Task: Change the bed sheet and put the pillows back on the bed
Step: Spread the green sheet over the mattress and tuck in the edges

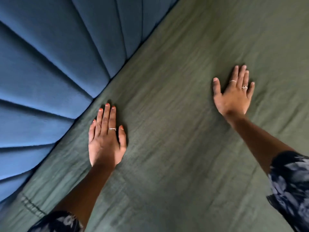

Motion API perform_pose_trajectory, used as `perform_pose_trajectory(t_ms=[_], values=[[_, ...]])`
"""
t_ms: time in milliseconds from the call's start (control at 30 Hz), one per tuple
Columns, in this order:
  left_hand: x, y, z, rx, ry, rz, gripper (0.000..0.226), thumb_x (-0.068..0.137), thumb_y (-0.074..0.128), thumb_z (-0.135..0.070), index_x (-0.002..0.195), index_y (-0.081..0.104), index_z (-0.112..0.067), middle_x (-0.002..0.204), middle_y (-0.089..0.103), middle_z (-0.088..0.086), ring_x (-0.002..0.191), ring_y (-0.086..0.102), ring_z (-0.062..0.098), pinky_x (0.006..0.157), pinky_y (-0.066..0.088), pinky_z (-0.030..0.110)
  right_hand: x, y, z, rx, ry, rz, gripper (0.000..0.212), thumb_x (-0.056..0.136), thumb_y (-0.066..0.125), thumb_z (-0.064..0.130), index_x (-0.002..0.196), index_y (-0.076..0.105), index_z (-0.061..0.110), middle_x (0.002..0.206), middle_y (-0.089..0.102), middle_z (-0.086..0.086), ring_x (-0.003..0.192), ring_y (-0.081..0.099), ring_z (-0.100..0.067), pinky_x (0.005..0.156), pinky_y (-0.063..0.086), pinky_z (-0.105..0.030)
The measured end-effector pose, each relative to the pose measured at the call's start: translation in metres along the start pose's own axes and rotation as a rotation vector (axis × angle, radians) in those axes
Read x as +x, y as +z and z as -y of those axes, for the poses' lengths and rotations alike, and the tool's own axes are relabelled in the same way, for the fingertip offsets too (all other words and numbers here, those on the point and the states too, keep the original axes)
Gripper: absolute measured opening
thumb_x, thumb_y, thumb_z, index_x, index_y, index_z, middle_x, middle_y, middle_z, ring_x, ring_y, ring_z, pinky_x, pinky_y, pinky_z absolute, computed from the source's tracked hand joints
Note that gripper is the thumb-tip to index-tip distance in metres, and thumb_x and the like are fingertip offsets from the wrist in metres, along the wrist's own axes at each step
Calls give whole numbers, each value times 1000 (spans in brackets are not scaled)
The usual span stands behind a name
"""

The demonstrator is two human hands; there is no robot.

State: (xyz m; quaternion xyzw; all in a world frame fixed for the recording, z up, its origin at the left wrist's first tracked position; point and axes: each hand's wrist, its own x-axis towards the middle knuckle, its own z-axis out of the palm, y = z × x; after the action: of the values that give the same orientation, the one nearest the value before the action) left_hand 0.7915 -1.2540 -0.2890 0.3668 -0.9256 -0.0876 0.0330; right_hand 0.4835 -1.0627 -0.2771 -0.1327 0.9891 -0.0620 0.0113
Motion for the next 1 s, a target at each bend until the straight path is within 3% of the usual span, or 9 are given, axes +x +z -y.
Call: perform_pose_trajectory(t_ms=[367,667,800,900,1000], values=[[1,4,0,15,0,-32,59,96,25,-32,150,30,-8,157,25,7,145,23,21,114,23,40,-4,2,5,-38,5,-71,79,91,21,62,153,13,14,161,8,-4,148,6,-15,119,1,-39],[4,9,4,-43,22,-57,59,95,28,-32,150,29,-11,158,26,5,145,23,21,116,17,37,-4,-2,10,-61,3,-10,78,93,18,61,153,8,13,161,2,-8,148,1,-19,120,1,-41],[-2,7,5,-57,44,-83,57,97,27,-33,150,29,-12,157,26,4,145,23,20,117,15,35,-58,-3,31,-32,-181,31,84,88,13,65,153,16,11,160,9,-12,148,8,-23,120,5,-39],[1,-1,8,-125,62,-45,57,98,22,-34,151,28,-13,158,25,3,146,20,19,118,12,34,-150,0,59,53,-396,44,76,91,27,58,149,30,9,156,23,-16,145,22,-27,118,16,-43],[-8,-14,28,-132,182,45,58,97,19,-37,151,28,-16,159,23,1,147,19,19,118,12,37,-277,4,80,133,-642,111,67,94,37,51,148,34,11,156,24,-13,145,22,-25,117,19,-45]])
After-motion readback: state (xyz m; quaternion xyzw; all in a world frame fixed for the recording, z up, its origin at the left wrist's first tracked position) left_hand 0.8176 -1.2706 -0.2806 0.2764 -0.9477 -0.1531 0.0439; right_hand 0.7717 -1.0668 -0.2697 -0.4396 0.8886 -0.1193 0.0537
